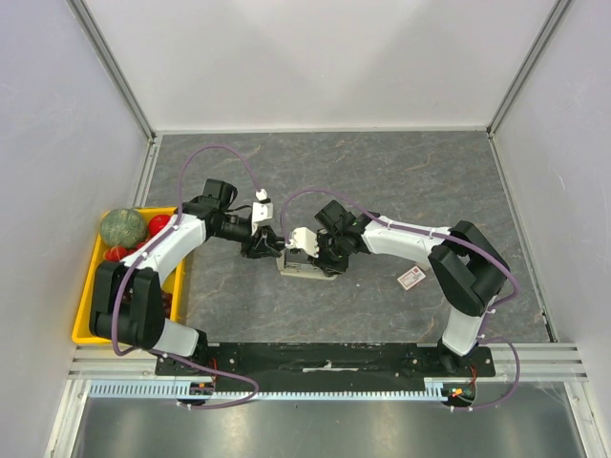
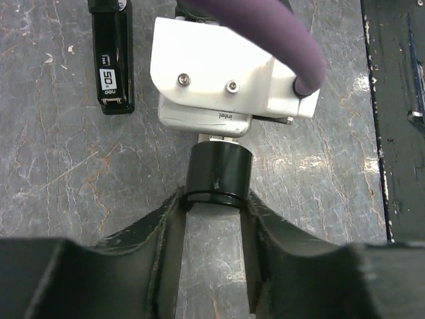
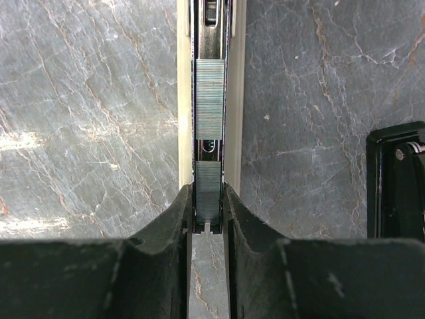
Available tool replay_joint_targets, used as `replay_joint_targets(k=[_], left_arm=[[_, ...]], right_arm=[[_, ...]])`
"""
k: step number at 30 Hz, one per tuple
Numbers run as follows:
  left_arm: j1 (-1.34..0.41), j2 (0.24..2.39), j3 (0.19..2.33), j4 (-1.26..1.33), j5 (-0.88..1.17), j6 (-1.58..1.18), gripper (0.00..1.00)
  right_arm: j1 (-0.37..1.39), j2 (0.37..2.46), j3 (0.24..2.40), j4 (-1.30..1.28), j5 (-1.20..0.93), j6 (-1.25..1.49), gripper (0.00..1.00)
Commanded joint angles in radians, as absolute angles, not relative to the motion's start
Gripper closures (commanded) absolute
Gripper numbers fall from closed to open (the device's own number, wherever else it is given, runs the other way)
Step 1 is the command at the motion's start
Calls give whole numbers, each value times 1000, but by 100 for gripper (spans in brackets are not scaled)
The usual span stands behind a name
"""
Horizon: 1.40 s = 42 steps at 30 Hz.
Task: Load the staples into the stapler
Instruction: Close the stapler at the center of the board.
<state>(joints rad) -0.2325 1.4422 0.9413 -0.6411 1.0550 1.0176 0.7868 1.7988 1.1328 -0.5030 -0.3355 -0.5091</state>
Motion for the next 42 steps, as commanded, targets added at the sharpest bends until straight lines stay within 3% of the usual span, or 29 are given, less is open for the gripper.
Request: replay_joint_targets(k=[1, 3, 4, 9, 14, 20, 29, 42], left_arm=[[-238, 1457, 959, -578, 1111, 965, 69], [-244, 1456, 956, -569, 1106, 962, 83], [-245, 1456, 954, -566, 1103, 959, 98], [-265, 1447, 943, -560, 1085, 954, 98], [-288, 1422, 911, -540, 1054, 943, 98], [-310, 1411, 899, -531, 1034, 930, 98], [-365, 1408, 910, -532, 971, 900, 98], [-475, 1448, 962, -532, 821, 821, 98]], right_arm=[[784, 1835, 1120, -515, -319, -499, 100], [784, 1833, 1118, -517, -318, -499, 100], [782, 1830, 1118, -517, -322, -499, 100], [773, 1818, 1118, -517, -347, -502, 98], [758, 1790, 1120, -531, -391, -511, 78], [739, 1760, 1120, -557, -448, -540, 65], [695, 1700, 1121, -609, -586, -594, 57], [569, 1632, 1157, -716, -753, -669, 55]])
